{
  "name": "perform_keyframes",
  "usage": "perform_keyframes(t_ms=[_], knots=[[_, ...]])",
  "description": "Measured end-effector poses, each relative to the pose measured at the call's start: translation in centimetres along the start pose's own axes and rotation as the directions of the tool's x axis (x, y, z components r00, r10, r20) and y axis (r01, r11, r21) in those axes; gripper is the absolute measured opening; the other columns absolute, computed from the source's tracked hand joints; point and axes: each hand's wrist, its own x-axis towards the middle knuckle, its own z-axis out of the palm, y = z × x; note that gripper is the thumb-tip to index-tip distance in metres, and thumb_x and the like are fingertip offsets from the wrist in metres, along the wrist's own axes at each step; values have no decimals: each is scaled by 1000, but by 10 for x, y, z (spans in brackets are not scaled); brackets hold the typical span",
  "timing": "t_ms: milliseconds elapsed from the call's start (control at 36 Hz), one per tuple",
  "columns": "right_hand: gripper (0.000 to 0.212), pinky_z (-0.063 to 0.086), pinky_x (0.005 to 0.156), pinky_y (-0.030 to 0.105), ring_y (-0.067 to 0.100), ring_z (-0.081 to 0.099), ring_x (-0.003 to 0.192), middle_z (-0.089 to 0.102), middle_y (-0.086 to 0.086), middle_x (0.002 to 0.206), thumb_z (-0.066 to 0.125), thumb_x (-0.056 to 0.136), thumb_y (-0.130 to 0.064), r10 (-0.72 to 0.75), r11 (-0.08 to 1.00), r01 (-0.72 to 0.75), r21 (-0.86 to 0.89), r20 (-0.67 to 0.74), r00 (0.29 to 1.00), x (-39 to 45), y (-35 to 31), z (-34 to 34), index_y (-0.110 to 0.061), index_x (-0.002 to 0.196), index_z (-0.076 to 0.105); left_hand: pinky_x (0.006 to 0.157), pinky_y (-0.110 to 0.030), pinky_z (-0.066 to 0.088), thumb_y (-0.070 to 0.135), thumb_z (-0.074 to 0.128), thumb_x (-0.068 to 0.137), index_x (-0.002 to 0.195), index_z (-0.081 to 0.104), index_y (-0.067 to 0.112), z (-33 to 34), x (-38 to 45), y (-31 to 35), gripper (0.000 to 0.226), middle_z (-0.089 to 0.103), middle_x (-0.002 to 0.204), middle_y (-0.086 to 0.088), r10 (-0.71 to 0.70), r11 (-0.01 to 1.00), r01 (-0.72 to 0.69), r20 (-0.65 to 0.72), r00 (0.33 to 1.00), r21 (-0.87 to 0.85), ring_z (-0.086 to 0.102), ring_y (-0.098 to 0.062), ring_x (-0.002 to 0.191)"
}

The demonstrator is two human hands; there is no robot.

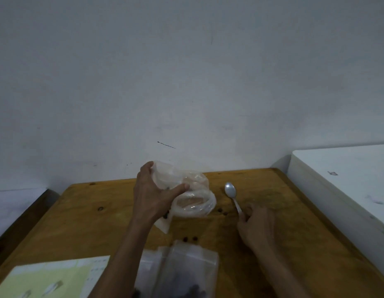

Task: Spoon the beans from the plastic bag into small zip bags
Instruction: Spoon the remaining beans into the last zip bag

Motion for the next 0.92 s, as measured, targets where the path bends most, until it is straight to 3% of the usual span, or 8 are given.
perform_keyframes(t_ms=[139,222,306,361,583,722,833,917], knots=[[24,42,79,26,18,56,102,62,1,109,68,91,-19,-144,979,153,133,-75,987,-25,-27,-13,-14,115,66,102,-39,49,53,92,53,146,36,22,-27,-14,4,113,48,145,-4,42,996,-48,-73,996,-80,47,-21,131],[41,47,77,11,-1,55,95,59,-17,110,73,87,-19,-306,915,298,270,-14,952,-43,-51,-19,-31,124,60,94,-29,47,57,88,50,144,37,24,-42,-24,11,112,50,140,0,92,987,-106,-112,989,-124,49,-17,123],[54,53,88,24,-2,56,107,61,-19,121,78,80,-28,-418,865,371,337,77,905,-57,-71,-18,-37,129,58,94,-28,48,69,88,45,142,37,28,-51,-33,17,117,51,138,3,106,979,-122,-104,989,-164,51,-16,122],[57,52,92,23,-4,55,112,61,-21,121,79,81,-26,-464,836,386,390,129,876,-66,-84,-16,-36,132,57,97,-32,51,71,85,41,141,36,31,-54,-40,19,118,51,137,6,94,976,-108,-83,992,-189,52,-16,121],[20,57,81,24,-2,62,96,70,-20,104,63,95,-26,-534,783,455,424,86,841,-80,-104,-7,-38,109,70,87,-15,45,60,90,42,137,39,35,-61,-61,20,110,52,138,7,13,947,-19,-19,1000,-319,52,-14,125],[39,59,75,25,4,66,88,71,-12,93,58,93,-1,-546,745,366,558,194,815,-89,-102,-14,-38,103,69,96,-27,48,59,87,42,135,40,33,-59,-66,22,107,54,131,9,-61,949,44,-45,997,-313,53,-15,121],[14,59,73,21,1,67,88,72,-16,90,60,97,-24,-573,725,389,568,185,799,-91,-103,-14,-33,96,70,93,-25,46,63,85,42,136,41,33,-57,-67,25,109,52,130,13,-126,932,123,14,992,-341,52,-10,119],[13,58,72,20,-1,68,87,73,-14,87,60,97,-29,-518,738,380,558,106,849,-85,-101,-13,-31,90,71,87,-29,53,65,78,55,121,55,33,-56,-70,24,77,65,113,14,-132,904,136,39,990,-405,62,-10,107]])
